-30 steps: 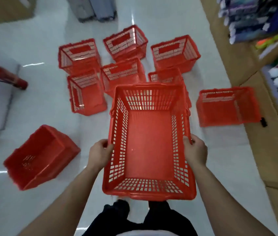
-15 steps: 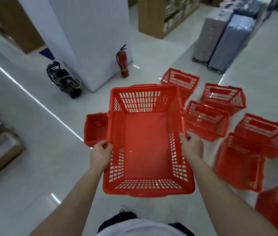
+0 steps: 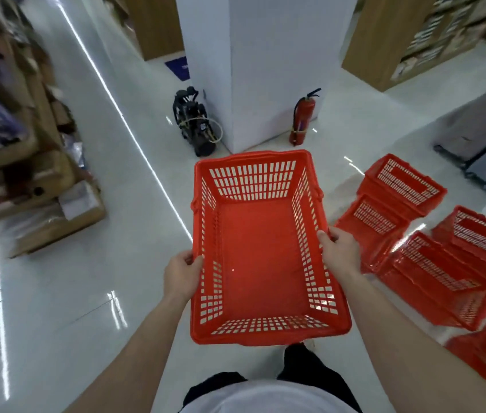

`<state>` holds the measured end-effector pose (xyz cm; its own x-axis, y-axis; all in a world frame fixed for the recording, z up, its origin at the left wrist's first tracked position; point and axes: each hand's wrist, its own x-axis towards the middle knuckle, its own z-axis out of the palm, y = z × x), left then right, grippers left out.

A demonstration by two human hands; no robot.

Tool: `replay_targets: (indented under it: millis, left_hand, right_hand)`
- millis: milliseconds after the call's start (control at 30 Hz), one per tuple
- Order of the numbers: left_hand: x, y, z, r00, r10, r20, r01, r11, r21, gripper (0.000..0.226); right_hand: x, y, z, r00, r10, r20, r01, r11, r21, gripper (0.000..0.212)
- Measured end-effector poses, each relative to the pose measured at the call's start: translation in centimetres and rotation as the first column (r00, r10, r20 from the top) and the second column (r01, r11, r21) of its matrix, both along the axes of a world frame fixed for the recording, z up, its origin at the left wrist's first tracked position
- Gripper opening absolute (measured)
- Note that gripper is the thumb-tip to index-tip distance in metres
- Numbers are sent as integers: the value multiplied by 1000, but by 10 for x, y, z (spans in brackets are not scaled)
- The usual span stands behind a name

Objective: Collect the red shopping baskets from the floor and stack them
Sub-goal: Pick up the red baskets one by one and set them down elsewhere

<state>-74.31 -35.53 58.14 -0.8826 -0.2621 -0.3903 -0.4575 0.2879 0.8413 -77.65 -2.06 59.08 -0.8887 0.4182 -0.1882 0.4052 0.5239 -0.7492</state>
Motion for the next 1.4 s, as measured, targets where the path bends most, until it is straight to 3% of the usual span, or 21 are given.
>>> replay_targets:
  millis: [167, 300, 700, 967, 1133, 1400]
  left_hand:
    - [-46, 2, -27, 991, 114, 71, -113, 994, -13, 11]
    - [-94, 20, -58, 972, 198, 128, -192, 980, -54, 12]
    - [-189, 121, -212, 804, 372, 464, -367, 924, -105, 10]
    - [-189, 166, -307, 792, 323, 518, -365, 931, -22, 16]
    - [-206, 178, -332, 768, 448, 458, -515, 857, 26, 17]
    - [-210, 181, -357, 784, 370, 498, -480, 871, 109, 18]
  right_hand:
    - [-94, 1, -37, 987, 154, 45, -153, 988, -28, 21]
    - [-184, 13, -81, 944, 310, 118, -308, 951, -33, 30]
    - [-414, 13, -225, 701, 667, 252, -702, 708, 78, 29]
    - [-456, -8, -332, 602, 736, 311, -789, 607, 91, 30]
    - [-475, -9, -370, 636, 697, 330, -770, 601, 215, 31]
    - [-493, -16, -385, 639, 718, 276, -768, 609, 195, 34]
